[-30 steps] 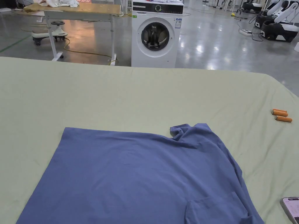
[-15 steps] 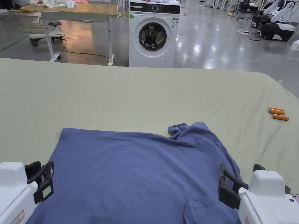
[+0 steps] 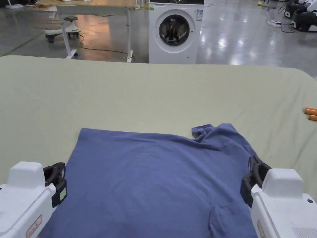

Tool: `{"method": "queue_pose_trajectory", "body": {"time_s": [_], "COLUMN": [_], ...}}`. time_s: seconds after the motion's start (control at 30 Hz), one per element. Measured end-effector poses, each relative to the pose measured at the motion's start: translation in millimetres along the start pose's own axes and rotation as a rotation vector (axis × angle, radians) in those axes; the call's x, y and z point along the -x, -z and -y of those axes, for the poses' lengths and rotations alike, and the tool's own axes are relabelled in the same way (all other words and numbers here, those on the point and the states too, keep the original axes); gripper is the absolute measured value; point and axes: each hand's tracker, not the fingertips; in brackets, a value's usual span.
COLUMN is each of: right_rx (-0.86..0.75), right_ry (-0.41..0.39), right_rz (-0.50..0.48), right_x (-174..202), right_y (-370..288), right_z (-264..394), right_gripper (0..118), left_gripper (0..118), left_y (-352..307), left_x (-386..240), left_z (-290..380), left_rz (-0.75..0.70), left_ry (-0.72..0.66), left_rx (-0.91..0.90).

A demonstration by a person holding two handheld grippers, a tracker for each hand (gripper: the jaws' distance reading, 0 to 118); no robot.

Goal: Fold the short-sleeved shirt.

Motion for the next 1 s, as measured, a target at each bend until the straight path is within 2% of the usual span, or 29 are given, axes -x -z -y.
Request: {"method": "queue_pose_trajectory", "body": {"time_s": [0.3,0.33,0.43,0.47,0.6,0.73,0.8,0.87,0.93,1.0], "right_rx": [0.096,0.109,0.14,0.151,0.203,0.231,0.253,0.287,0.339,0.414], "right_ry": [-0.015,-0.016,-0.017,-0.014,-0.003,0.003,-0.003,-0.017,-0.047,-0.08], "right_rz": [-0.02,-0.023,-0.027,-0.027,-0.026,-0.007,0.006,0.027,0.048,0.048], "right_x": [0,0,-1,-2,-7,-18,-27,-38,-52,-67], "right_y": [0,0,0,-1,-1,-9,-15,-22,-30,-36], "right_z": [19,22,29,31,39,44,46,48,48,50], "right_gripper": [0,0,0,0,0,0,0,0,11,46], "left_gripper": [1,6,30,33,32,30,21,4,3,3], "left_y": [-17,-18,-18,-14,13,14,11,11,12,10], "left_x": [69,75,83,85,82,72,71,71,72,72], "left_z": [40,47,62,68,89,91,90,91,91,90], "left_rz": [0.022,0.013,-0.015,-0.037,-0.025,-0.06,-0.06,-0.01,-0.012,-0.004], "left_ry": [-0.055,-0.087,-0.131,-0.141,-0.165,-0.135,-0.137,-0.166,-0.168,-0.149], "left_rx": [0.399,0.438,0.517,0.529,0.633,0.602,0.596,0.59,0.591,0.589]}}
